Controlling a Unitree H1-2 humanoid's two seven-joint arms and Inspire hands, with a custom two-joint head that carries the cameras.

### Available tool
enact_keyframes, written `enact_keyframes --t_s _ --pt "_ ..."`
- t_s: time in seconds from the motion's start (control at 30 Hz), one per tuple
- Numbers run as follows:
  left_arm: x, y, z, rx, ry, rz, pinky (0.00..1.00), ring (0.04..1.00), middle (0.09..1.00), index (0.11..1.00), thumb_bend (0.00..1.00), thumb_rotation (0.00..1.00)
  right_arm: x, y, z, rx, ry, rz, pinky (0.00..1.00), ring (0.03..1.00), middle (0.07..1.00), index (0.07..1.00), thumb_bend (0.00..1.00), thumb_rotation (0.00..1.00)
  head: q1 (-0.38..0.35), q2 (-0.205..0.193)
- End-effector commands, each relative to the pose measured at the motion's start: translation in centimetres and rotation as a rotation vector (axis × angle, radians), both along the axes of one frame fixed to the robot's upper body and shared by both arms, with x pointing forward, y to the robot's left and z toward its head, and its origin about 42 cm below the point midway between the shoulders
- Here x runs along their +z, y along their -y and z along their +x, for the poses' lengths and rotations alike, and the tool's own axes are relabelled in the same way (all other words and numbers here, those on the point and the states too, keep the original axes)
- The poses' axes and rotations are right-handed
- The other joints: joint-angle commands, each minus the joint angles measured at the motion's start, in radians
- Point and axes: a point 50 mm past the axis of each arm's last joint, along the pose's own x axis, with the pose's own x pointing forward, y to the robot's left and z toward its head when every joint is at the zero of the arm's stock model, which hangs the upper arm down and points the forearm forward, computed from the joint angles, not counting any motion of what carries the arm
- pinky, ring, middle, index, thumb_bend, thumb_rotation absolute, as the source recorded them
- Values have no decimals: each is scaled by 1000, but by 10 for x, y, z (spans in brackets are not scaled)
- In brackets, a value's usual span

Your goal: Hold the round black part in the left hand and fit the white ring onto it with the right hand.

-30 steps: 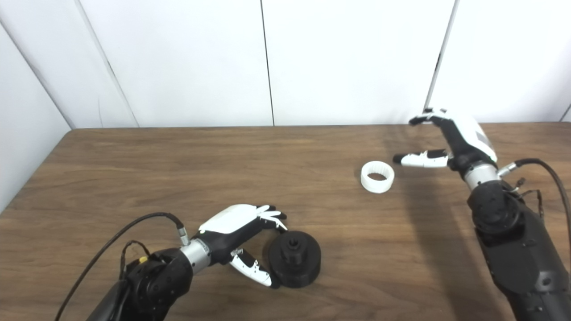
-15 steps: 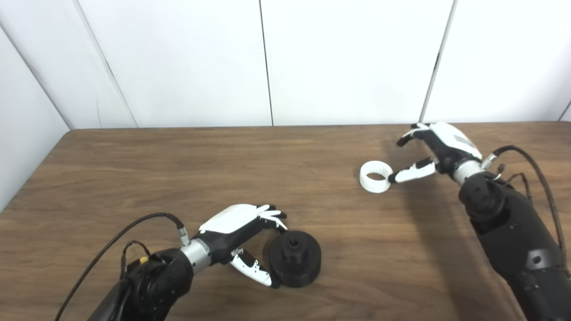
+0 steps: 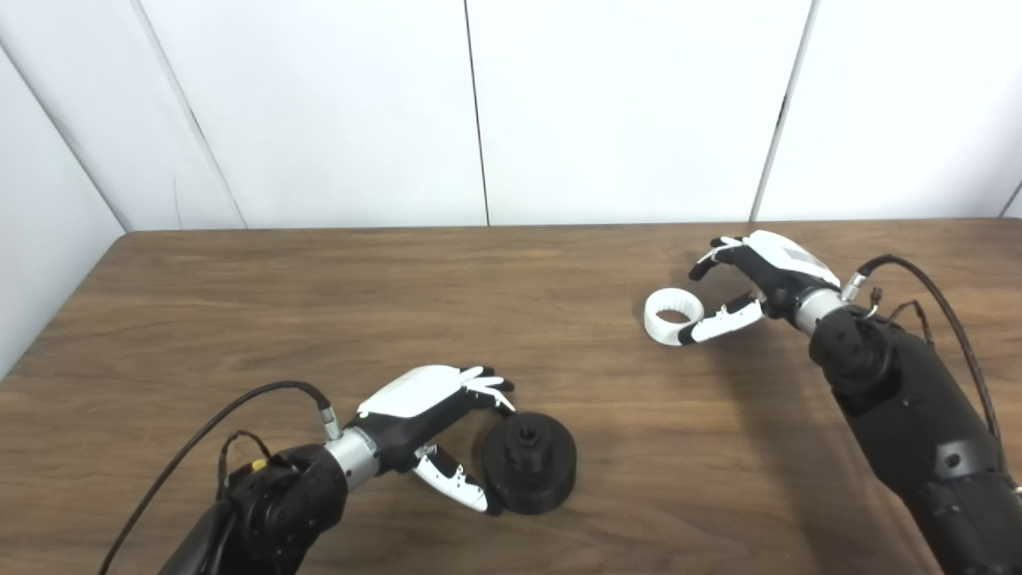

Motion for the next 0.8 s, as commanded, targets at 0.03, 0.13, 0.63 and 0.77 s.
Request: enact_keyframes --t_s 0.03,0.13,0.63,0.77 --pt "14 3 7 -7 61 -5 1000 1000 939 716 879 299 26 -2 5 18 60 -8 1000 1000 959 728 957 366 3 3" --pt "15 3 7 -11 65 -7 1000 1000 936 714 879 300 23 -4 4 23 54 -2 1000 1000 960 729 949 358 4 2" --pt "15 3 6 -12 63 -3 1000 1000 939 716 877 314 16 -14 5 33 40 8 1000 1000 951 735 937 410 5 2" --pt "15 3 5 -10 59 -7 1000 1000 939 716 877 308 16 -15 6 37 44 11 1000 1000 949 735 930 409 5 3"
